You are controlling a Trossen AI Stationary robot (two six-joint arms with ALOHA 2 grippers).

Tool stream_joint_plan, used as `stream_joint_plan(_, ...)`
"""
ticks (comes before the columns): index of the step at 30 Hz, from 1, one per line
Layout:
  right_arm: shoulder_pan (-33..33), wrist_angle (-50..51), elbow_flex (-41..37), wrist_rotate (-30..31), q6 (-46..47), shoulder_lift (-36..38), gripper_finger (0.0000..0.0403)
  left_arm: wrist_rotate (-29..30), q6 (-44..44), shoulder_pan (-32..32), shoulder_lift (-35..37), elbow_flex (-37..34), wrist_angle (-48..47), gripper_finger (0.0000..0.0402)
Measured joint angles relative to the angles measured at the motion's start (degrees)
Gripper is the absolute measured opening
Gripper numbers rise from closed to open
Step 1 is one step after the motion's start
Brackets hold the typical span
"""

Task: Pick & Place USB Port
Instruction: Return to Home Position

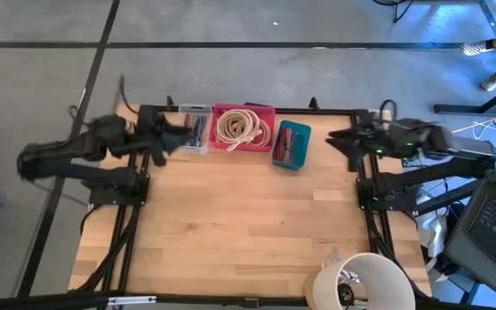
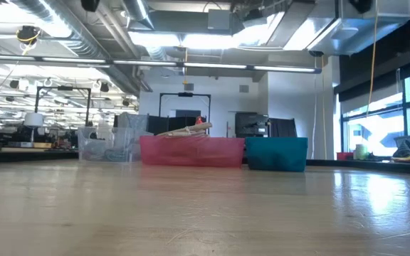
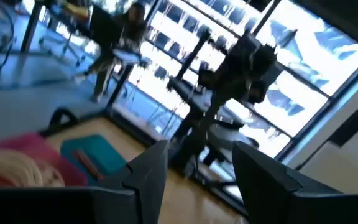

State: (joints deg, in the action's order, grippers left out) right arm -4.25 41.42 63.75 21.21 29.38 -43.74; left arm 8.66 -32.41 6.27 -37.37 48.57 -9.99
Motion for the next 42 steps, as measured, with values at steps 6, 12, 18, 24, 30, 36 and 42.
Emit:
stream_joint_plan(6, -6.51, 1.45, -0.32, 5.52, 1.93, 6.47, 0.0067, 21.4, -1.32, -19.37, -8.56, -1.8, 3.65, 0.0158)
stream_joint_plan(12, -9.27, 1.52, -3.54, 6.23, 1.97, 10.45, 0.0007, 28.48, 3.38, -23.44, -16.3, -1.8, 4.73, 0.0137)
stream_joint_plan(18, -9.11, 1.93, -3.54, 6.41, -4.85, 12.37, 0.0027, 24.34, 17.54, -23.28, -17.46, -1.39, 5.27, 0.0128)
stream_joint_plan(24, -9.11, 3.46, -3.81, 0.64, -13.03, 12.33, 0.0031, 25.52, 23.59, -22.69, -17.12, -1.35, 2.62, 0.0127)
stream_joint_plan(30, -9.13, 3.04, -9.42, -13.93, -15.97, 18.51, 0.0012, 25.0, 27.99, -24.83, -12.44, -5.59, 3.43, 0.0127)
stream_joint_plan(36, -9.13, -4.09, -19.18, -19.34, -18.94, 28.78, 0.0014, 24.4, 27.89, -28.19, -2.4, -20.34, 15.96, 0.0127)
stream_joint_plan(42, -9.12, -4.52, -27.56, -16.85, -16.32, 34.83, 0.003, 24.34, 30.06, -28.17, 3.1, -34.8, 33.25, 0.0127)
